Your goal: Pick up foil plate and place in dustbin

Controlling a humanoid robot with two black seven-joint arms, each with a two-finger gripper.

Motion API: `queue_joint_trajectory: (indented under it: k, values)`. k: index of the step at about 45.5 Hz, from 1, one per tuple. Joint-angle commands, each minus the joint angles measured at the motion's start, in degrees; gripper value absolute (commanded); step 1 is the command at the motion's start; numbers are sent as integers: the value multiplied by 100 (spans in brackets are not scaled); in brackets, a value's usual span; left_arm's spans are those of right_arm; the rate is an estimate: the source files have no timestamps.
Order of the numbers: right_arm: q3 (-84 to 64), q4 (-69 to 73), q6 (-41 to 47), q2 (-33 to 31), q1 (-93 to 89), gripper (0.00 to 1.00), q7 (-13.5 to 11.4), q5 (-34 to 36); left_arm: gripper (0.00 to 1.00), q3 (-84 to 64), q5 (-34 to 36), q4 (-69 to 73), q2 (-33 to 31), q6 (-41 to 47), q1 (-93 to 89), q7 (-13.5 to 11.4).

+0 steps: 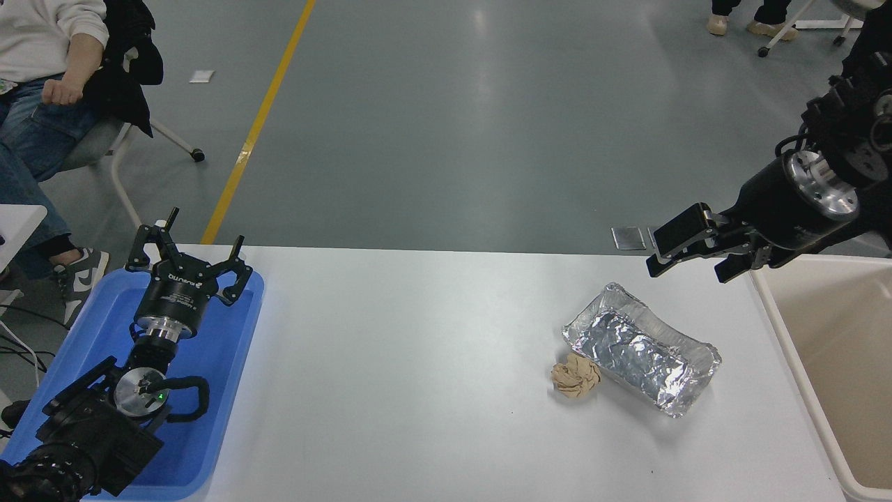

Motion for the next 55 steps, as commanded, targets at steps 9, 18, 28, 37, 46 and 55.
queue_joint_trajectory:
  k: [9,18,28,37,46,55]
  values:
    - [22,-177,-8,-60,-133,100,1,-11,100,0,1,-9,0,0,0,-8]
    - [-66,-292,-8,-104,-177,100,10,42,100,0,1,0,0,0,0,1]
    - [-391,-309,-8,-201,-177,100,10,50,100,0,1,0,0,0,0,1]
    - [-417,-362,-296,-447,-623,100,1,76,100,0,1,0,0,0,0,1]
    - [-531,-705,-1563,-447,-1661,100,-69,647,100,0,1,0,0,0,0,1]
    - [-602,-810,-2670,-456,-2637,100,-552,1386,100,0,1,0,0,0,0,1]
